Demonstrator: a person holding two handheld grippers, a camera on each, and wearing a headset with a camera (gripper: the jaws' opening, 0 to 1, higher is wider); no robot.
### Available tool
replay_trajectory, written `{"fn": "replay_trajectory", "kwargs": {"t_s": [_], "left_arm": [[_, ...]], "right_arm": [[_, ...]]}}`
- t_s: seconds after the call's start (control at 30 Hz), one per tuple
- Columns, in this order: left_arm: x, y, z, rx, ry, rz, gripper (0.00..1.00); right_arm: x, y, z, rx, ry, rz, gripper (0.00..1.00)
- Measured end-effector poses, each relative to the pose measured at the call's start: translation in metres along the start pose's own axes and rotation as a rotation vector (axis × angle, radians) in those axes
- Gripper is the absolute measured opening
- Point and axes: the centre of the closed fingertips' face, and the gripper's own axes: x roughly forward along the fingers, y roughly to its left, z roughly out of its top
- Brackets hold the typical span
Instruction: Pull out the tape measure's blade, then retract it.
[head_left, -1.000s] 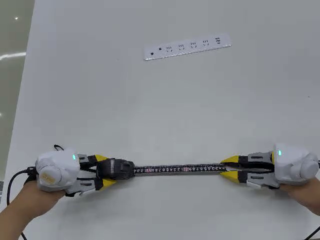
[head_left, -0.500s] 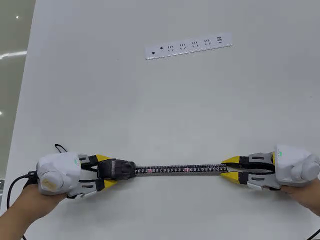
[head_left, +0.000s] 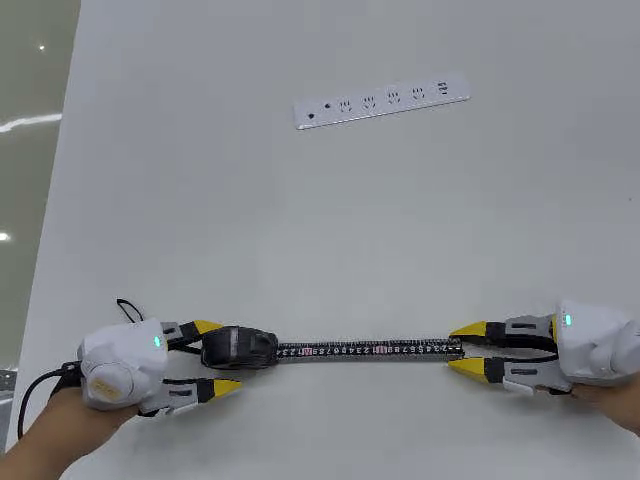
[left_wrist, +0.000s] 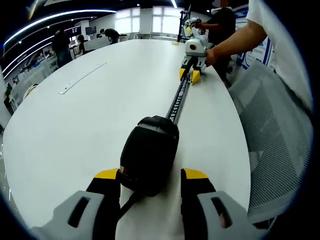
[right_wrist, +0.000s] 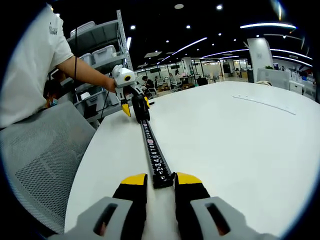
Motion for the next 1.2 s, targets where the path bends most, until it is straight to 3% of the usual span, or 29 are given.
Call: {"fn": "replay_trajectory", "kwargs": {"t_s": [0.43, 0.63, 1.2], "left_arm": [[0.001, 0.000, 0.000, -0.004, -0.002, 0.004, 0.45], [-0.002, 0.004, 0.001, -0.048, -0.026, 0.020, 0.46], [-0.014, 0.008, 0.003, -0.142, -0.078, 0.097, 0.53]], "right_arm": [[0.000, -0.006, -0.002, 0.000, -0.006, -0.013, 0.25], [0.001, -0.004, -0.001, 0.002, -0.001, -0.025, 0.27], [-0.005, -0.004, 0.010, 0.053, -0.042, -0.132, 0.38]]}}
